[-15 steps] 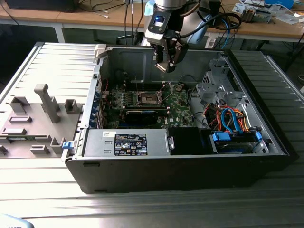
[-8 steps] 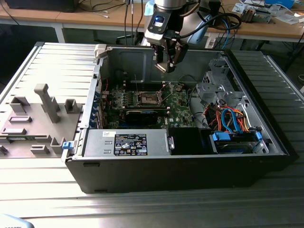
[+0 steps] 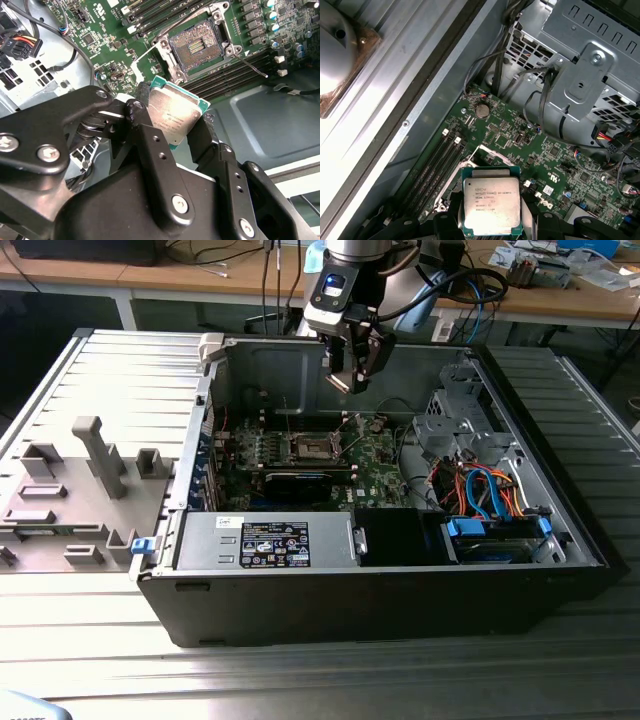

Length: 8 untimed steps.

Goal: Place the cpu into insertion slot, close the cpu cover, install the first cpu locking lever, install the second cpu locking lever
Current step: 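Place the cpu into insertion slot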

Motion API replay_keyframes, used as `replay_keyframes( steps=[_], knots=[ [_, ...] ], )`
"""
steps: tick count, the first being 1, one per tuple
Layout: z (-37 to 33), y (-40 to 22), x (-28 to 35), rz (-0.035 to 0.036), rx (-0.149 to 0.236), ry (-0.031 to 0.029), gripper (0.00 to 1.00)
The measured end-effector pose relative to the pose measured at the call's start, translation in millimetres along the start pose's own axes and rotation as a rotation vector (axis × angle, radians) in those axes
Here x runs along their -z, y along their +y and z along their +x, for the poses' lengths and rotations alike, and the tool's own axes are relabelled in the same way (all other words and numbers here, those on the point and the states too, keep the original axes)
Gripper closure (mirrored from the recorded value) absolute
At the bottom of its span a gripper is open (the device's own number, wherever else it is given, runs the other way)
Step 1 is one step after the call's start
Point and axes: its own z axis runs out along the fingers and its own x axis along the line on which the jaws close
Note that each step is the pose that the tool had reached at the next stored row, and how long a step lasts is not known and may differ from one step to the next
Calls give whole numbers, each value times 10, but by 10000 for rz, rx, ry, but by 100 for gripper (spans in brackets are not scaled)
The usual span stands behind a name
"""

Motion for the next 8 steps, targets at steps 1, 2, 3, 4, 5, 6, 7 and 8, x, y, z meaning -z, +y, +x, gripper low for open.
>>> replay_keyframes(
  steps=[1,2,3,4,5,6,7,8],
  knots=[
    [0,0,0,1,-9,-1,45],
    [0,0,-1,0,-17,-1,45],
    [0,0,-1,1,-31,-2,45],
    [0,0,-1,1,-50,-3,45],
    [0,0,-2,2,-63,-3,45],
    [0,0,-2,2,-79,-4,45],
    [0,0,-3,2,-104,-5,45],
    [0,0,-3,3,-120,-6,45]
  ],
)
